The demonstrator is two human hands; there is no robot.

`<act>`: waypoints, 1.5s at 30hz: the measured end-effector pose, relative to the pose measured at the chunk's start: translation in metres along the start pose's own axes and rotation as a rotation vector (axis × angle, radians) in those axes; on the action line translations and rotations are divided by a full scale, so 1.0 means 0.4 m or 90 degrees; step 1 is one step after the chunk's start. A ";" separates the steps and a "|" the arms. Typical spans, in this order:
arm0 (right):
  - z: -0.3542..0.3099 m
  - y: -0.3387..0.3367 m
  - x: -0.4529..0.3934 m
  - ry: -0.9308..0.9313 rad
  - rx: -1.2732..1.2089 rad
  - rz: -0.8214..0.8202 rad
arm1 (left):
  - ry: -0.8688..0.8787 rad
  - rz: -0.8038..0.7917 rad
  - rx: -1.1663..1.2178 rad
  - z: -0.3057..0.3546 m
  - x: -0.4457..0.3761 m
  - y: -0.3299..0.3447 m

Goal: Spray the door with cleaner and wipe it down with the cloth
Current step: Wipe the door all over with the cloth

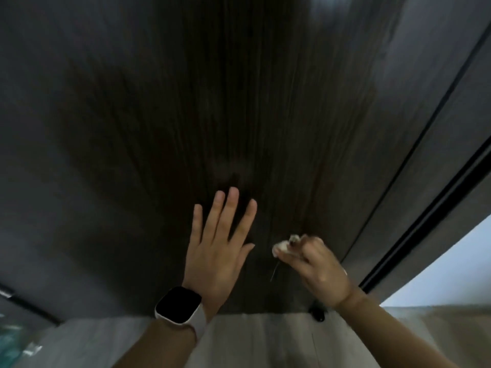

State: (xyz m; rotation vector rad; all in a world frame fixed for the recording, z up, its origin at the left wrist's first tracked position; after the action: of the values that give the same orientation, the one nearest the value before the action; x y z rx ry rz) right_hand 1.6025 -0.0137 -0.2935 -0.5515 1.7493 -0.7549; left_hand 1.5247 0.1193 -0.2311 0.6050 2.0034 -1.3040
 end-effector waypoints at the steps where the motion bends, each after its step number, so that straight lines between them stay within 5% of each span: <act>1: 0.025 0.035 0.045 0.031 -0.015 -0.028 | -0.007 0.001 -0.006 0.000 0.007 0.016; 4: 0.064 0.112 0.147 0.121 -0.036 -0.095 | -0.030 0.011 -0.017 -0.008 0.022 0.039; 6: 0.047 0.115 0.168 0.082 -0.022 -0.075 | -0.050 0.023 -0.018 -0.026 0.028 0.040; 9: 0.031 0.054 0.108 0.098 -0.029 0.036 | -0.076 0.020 -0.004 -0.045 0.039 0.036; 13: -0.029 -0.134 0.005 0.047 -0.034 0.368 | -0.050 -0.010 -0.004 -0.029 0.092 0.050; 15: -0.025 -0.121 0.012 0.046 -0.029 0.414 | -0.062 -0.047 0.012 -0.034 0.117 0.075; 23: -0.023 0.214 0.145 -0.022 0.012 0.046 | -0.074 -0.054 0.024 -0.044 0.126 0.105; 30: -0.020 -0.058 0.037 0.007 -0.032 0.354 | -0.077 -0.069 0.025 -0.037 0.121 0.117; 32: -0.026 -0.006 0.052 0.000 0.007 0.320 | -0.076 -0.064 0.025 -0.041 0.120 0.113; 35: -0.023 0.192 0.138 -0.044 0.031 0.109 | -0.082 -0.070 0.028 -0.042 0.119 0.111; 38: 0.012 0.308 0.218 0.036 0.017 -0.016 | -0.100 -0.083 0.026 -0.039 0.118 0.111; 40: 0.019 0.299 0.227 0.075 -0.002 -0.005 | -0.097 -0.084 0.030 -0.039 0.120 0.112; 45: -0.015 0.083 0.121 0.089 -0.010 0.245 | -0.118 -0.101 0.034 -0.029 0.120 0.115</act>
State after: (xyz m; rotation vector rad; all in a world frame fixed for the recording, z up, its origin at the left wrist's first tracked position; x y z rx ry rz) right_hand 1.5829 -0.0231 -0.3484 -0.1644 1.9168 -0.5165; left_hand 1.5208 0.1494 -0.2916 0.3400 1.9011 -1.4555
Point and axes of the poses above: each hand's wrist, its own x-axis away from the middle knuckle, its own y-axis out of the palm, z = x × y, the point moved 9 cm from there along -x, towards the middle knuckle, and after that the axes turned 11 degrees about -x, right-handed, at the moved point
